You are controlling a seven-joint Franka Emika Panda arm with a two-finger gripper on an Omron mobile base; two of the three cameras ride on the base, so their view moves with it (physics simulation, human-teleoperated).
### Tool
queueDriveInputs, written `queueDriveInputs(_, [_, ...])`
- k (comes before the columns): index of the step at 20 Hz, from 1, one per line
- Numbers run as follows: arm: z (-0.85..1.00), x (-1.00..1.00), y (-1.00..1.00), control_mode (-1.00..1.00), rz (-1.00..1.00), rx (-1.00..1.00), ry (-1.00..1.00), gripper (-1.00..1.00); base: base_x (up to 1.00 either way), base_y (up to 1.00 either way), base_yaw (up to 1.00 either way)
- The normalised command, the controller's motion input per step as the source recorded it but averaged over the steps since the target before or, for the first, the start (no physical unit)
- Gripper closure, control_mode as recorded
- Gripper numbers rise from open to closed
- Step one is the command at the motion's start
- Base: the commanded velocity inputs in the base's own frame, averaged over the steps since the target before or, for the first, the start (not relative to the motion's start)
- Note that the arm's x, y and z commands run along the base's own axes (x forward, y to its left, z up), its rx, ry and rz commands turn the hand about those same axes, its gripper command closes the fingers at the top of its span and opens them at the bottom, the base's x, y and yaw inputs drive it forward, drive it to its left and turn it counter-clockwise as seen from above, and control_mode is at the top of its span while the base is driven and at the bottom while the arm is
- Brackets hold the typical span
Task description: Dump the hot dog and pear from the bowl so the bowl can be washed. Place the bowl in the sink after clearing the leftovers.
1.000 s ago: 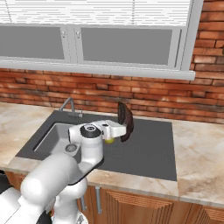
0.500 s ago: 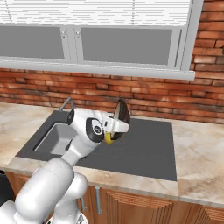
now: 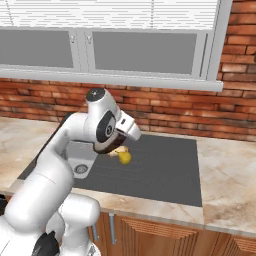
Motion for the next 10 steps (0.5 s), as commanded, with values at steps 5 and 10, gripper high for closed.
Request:
queueDriveInputs(5, [-0.11, 0.0, 0.4, -1.0, 0.12, 0.44, 0.46, 1.0, 0.0, 0.0, 0.0])
queueDriveInputs(10, [-0.61, 0.0, 0.69, -1.0, 0.03, 0.1, 0.25, 1.0, 0.0, 0.0, 0.0])
